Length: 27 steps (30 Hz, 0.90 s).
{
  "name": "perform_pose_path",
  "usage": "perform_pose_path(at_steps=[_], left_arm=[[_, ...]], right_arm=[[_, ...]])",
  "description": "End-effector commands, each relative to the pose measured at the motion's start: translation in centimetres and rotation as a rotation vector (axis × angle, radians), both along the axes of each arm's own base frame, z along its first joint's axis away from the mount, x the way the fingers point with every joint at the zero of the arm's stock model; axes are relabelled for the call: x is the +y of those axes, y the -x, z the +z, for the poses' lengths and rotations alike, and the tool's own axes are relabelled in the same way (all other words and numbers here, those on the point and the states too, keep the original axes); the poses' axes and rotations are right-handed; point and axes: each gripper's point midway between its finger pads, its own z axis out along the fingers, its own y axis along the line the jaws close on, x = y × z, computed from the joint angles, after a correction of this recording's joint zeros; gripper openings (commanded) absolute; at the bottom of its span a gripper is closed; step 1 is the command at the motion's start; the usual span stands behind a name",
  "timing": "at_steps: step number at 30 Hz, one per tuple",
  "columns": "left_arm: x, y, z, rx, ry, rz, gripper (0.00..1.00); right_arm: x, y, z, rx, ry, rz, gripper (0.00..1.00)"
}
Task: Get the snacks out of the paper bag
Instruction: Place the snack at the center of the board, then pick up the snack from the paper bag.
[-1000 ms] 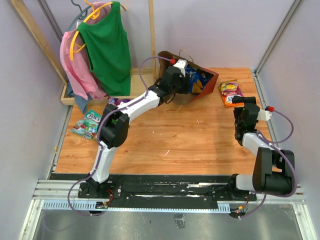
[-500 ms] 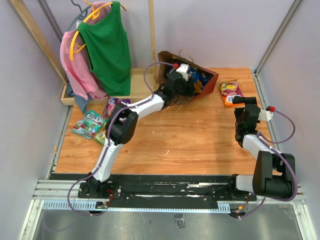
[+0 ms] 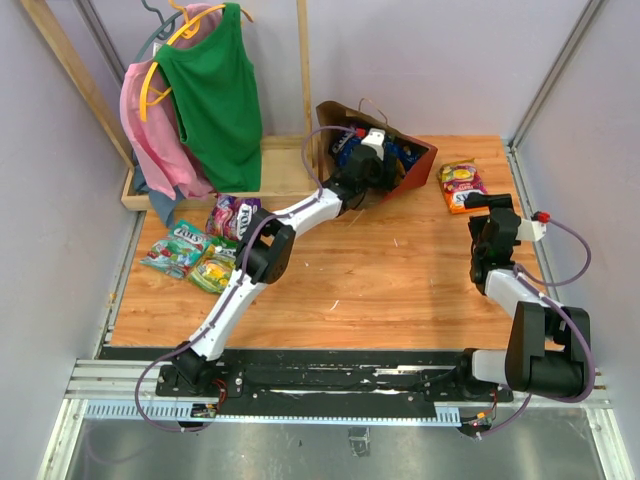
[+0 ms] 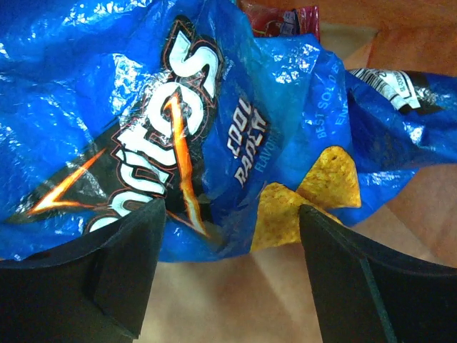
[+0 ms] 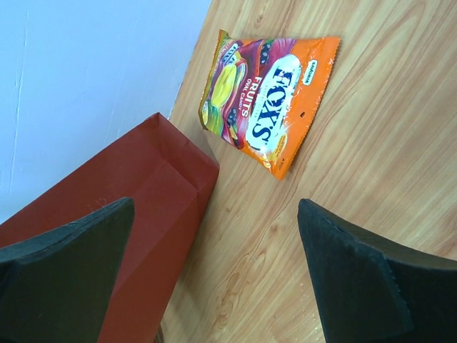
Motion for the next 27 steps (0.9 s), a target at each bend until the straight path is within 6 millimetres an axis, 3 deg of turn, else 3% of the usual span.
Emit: perform_pose_path(at_steps=[1,6,9,11,15,20,23,27], left_arm=[[-0.3,-1.6,0.4,-0.019,0.003,0.011,0.80],[0.0,-2.4,0.5,-0.042,0.021,0.021,0.80],[0.3,-2.9,0.5,-0.054,0.029,0.030,0.69],[0.5,-3.4,0.4,-0.052,0.031,0.034,0.54],[1.6,-4.1,0.7,-0.051,0.039,0.068,0.04],[3.6,-4.6,2.9,-0.077,0.024,0.109,0.00],[5.1,-3.6,4.8,-0.110,0.011,0.130,0.00],[6.5,-0.9,11.2,-0.216,0.070,0.099,0.00]], right_arm=[[0.3,0.0,0.1,-0.009,0.030,0.013,0.99],[0.6,-0.2,-0.2,-0.004,0.026,0.029,0.99],[0.8,-0.4,-0.2,-0.005,0.022,0.041,0.99],[0.9,-0.5,-0.3,-0.004,0.020,0.049,0.99],[1.1,-0.7,-0.5,0.001,0.019,0.057,0.99],[1.2,-0.8,-0.5,0.003,0.027,0.070,0.99],[1.2,-0.8,-0.1,-0.002,0.039,0.073,0.99],[1.1,-0.9,0.2,-0.005,0.049,0.065,0.99]])
